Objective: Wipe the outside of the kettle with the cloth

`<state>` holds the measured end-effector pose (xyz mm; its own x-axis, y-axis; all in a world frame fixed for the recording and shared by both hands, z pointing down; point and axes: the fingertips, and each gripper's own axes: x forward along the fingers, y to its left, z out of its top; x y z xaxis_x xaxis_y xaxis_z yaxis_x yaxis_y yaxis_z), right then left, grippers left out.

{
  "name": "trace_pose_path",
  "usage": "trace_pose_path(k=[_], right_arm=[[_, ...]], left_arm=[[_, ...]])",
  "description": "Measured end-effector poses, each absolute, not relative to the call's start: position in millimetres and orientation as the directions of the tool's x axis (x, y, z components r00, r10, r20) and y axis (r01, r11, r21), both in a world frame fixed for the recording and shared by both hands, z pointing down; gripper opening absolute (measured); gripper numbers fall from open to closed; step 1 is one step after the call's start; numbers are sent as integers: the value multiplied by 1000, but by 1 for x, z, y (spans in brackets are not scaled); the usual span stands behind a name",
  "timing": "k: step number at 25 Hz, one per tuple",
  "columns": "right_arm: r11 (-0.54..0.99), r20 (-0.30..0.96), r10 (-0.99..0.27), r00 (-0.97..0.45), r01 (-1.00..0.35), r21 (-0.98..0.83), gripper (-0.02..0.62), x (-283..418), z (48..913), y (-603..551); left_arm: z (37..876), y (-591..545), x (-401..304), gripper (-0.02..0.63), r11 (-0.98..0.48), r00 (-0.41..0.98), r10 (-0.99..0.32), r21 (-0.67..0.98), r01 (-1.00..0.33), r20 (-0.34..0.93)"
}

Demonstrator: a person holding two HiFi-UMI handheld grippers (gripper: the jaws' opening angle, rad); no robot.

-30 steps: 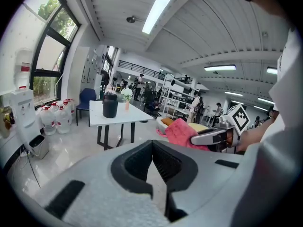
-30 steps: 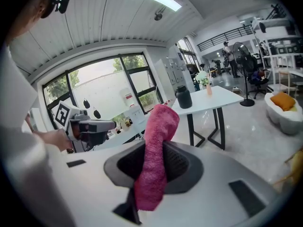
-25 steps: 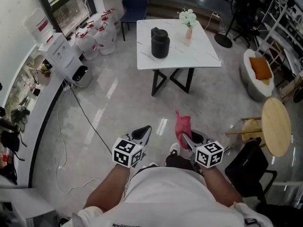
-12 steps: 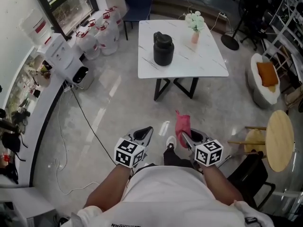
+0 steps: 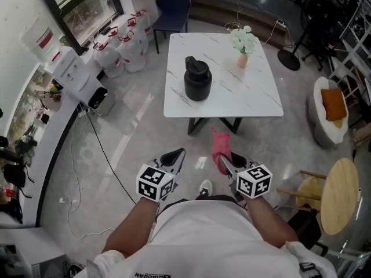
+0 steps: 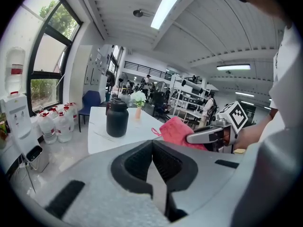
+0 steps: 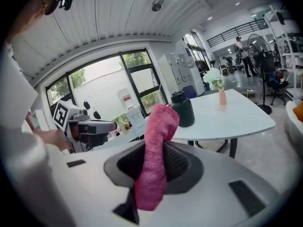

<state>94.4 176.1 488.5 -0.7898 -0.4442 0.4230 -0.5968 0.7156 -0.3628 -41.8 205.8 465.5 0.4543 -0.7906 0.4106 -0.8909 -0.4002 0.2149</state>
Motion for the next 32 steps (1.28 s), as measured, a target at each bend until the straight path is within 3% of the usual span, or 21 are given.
trace_pose_path(k=[17,32], right_arm=[[738,399,-383,-833,-536,-410,100,98,499,88],[701,435,-434,-789,-599,-387,100,86,500,39]], left_arm=[[470,129,-35,2,-337,382,-805,180,-924,454],[469,63,-62,2,-403,443,-777,187,-896,447]])
